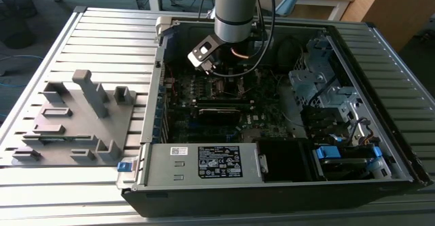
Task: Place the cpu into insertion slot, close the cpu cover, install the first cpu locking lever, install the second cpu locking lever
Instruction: 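Place the cpu into insertion slot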
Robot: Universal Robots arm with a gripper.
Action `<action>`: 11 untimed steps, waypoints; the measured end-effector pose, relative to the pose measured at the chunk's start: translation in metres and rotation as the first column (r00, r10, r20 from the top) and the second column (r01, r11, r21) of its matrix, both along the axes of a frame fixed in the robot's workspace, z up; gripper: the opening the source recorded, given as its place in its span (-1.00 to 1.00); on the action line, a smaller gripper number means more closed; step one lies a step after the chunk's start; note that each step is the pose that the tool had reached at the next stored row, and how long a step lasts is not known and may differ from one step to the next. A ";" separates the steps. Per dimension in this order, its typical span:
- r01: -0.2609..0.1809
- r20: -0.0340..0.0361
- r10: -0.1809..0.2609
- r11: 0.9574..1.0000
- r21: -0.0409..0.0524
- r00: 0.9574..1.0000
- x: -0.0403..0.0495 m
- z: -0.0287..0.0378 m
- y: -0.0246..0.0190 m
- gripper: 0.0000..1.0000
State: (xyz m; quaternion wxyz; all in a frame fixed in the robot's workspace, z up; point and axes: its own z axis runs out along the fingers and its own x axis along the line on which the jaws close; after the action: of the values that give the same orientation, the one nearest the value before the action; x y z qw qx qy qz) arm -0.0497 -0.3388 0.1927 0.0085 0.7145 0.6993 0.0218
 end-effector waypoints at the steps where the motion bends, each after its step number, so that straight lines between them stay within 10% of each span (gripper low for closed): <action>1: 0.000 0.000 0.000 1.000 0.000 1.000 0.0000 -0.0001 0.0000 0.08; 11: 0.000 0.000 0.000 1.000 0.000 1.000 0.0000 -0.0009 0.0000 0.08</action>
State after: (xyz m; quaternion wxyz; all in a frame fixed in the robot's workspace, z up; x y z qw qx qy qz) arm -0.0497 -0.3388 0.1918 0.0085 0.7145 0.6993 0.0219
